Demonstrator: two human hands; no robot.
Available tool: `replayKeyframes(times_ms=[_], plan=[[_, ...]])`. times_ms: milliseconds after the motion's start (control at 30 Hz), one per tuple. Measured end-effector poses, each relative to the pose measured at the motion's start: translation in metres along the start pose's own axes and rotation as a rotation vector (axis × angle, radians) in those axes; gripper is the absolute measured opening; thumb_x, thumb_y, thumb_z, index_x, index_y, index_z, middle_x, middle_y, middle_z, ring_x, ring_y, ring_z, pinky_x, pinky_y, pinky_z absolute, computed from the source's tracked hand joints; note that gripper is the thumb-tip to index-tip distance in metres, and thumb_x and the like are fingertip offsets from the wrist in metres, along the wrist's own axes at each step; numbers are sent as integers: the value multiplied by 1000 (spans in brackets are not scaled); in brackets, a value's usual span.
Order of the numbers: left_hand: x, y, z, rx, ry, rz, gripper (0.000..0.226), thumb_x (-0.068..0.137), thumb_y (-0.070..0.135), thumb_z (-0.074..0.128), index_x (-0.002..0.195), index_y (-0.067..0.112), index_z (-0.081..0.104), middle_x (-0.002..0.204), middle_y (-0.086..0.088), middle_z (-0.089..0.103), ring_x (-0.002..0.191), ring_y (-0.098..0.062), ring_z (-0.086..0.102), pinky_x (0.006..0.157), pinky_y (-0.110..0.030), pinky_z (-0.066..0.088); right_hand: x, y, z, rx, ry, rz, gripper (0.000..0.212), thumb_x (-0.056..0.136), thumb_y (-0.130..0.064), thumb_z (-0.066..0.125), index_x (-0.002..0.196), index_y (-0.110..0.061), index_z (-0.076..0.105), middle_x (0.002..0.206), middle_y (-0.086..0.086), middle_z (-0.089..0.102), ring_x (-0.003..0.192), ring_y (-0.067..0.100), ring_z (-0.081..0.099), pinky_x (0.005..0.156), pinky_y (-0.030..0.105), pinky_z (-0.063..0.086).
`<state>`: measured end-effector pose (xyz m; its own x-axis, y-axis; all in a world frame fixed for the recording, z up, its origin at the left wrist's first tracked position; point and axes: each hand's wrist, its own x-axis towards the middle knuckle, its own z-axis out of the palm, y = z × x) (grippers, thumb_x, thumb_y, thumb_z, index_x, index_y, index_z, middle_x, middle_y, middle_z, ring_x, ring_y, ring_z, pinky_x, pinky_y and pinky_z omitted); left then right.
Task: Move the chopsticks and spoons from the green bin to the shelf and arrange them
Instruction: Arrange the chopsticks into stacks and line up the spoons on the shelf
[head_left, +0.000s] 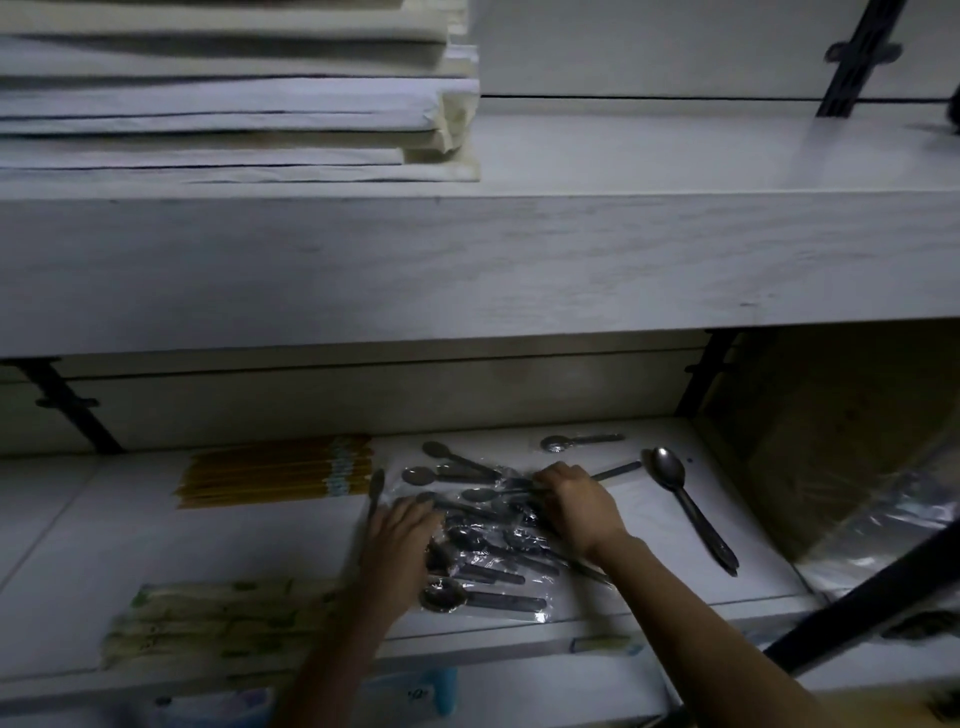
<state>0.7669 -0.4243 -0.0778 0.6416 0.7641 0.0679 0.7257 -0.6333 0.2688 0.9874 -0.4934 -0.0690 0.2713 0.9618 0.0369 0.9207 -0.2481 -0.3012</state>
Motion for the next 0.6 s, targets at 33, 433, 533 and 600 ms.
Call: replayKeyframes(times_ms=[33, 433, 533, 600], plan=[[3, 0, -1, 2, -9, 18, 57, 87, 3, 50, 138, 27, 39, 149, 7, 35, 141, -12, 22, 118, -33, 10, 4, -3, 1, -78, -32, -7, 28, 92, -28, 49, 117, -20, 57, 120, 4, 58, 109, 24, 51, 87, 35, 44], [20, -13, -3, 215, 21, 207, 31, 66, 18, 78, 95, 26, 70, 101, 6, 71, 99, -12, 62, 90, -28, 48, 12, 13, -14, 10, 44, -33, 21, 93, -28, 48, 105, -23, 64, 108, 6, 65, 103, 25, 57, 83, 33, 44], [21, -13, -3, 226, 92, 289, 40, 39, 19, 90, 74, 26, 72, 74, 9, 72, 73, -9, 66, 68, -23, 54, 12, 20, -14, 78, 68, -51, 20, 94, -28, 48, 100, -21, 66, 101, 5, 66, 98, 24, 58, 74, 31, 40], [21, -9, -4, 250, 146, 341, 46, 39, 20, 90, 82, 25, 73, 76, 9, 72, 74, -10, 67, 69, -23, 54, 10, 19, -14, 101, 77, -73, 22, 94, -31, 48, 98, -21, 66, 98, 5, 67, 94, 24, 58, 69, 29, 35]])
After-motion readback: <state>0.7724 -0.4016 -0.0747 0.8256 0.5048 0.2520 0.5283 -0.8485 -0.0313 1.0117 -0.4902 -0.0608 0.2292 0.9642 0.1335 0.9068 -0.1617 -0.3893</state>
